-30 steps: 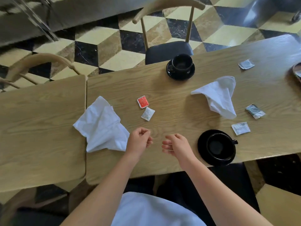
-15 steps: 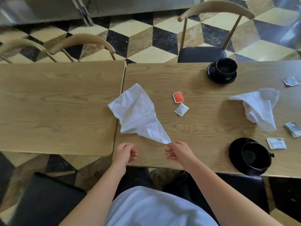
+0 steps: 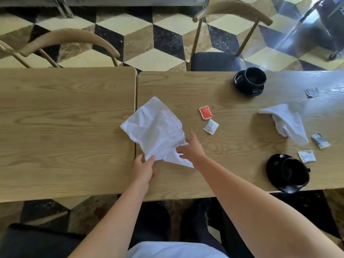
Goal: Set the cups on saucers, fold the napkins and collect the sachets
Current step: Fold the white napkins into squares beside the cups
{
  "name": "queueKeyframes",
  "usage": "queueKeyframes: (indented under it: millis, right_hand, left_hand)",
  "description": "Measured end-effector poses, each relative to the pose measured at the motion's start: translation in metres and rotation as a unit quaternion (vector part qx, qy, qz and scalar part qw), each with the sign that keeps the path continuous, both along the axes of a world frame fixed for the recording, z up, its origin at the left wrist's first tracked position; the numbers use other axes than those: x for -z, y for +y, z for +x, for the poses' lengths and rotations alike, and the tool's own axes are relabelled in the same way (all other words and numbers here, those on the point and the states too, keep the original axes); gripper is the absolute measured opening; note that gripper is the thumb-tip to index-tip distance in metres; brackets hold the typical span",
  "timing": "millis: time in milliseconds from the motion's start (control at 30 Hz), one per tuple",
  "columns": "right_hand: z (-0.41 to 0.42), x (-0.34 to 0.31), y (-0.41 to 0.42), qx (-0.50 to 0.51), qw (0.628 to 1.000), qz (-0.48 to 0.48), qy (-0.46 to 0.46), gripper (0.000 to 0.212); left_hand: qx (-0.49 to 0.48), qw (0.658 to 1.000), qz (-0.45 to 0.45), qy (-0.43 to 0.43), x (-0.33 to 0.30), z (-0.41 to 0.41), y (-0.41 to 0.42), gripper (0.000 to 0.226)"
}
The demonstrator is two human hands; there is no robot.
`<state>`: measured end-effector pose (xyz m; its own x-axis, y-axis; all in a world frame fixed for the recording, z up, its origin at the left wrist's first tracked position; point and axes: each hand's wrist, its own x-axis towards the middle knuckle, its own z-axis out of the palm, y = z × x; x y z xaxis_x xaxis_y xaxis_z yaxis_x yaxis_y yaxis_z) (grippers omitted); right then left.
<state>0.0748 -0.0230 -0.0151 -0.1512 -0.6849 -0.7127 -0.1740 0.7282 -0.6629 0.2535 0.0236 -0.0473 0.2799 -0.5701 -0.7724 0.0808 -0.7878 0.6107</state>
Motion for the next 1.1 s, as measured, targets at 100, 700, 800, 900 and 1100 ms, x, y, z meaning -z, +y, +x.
queueKeyframes:
  millis: [100, 700, 800, 900, 1100]
  right_hand:
    - [0.007, -0.002, -0.003, 0.002, 0.999, 0.044, -0.032, 0.064]
    - [-0.038, -0.104, 0.001, -0.113, 0.973, -0.165, 0.116, 0.014]
    - [-0.051, -0.157, -0.003, -0.212, 0.945, -0.232, 0.086, 0.013]
    - [-0.060, -0.208, -0.011, -0.296, 0.903, -0.300, 0.087, 0.008]
    - [-0.083, -0.287, -0.028, -0.337, 0.842, -0.417, 0.058, 0.009]
  left_hand:
    - [0.009, 1.000, -0.024, -0.009, -0.002, 0.005, -0.011, 0.024]
    - [0.408, 0.871, -0.083, -0.260, -0.108, -0.005, -0.006, 0.072]
    - [0.474, 0.812, -0.245, -0.236, -0.161, -0.023, -0.037, 0.108]
    - [0.525, 0.746, -0.370, -0.177, -0.220, -0.041, -0.065, 0.093]
    - [0.588, 0.614, -0.485, -0.205, -0.311, -0.059, -0.102, 0.066]
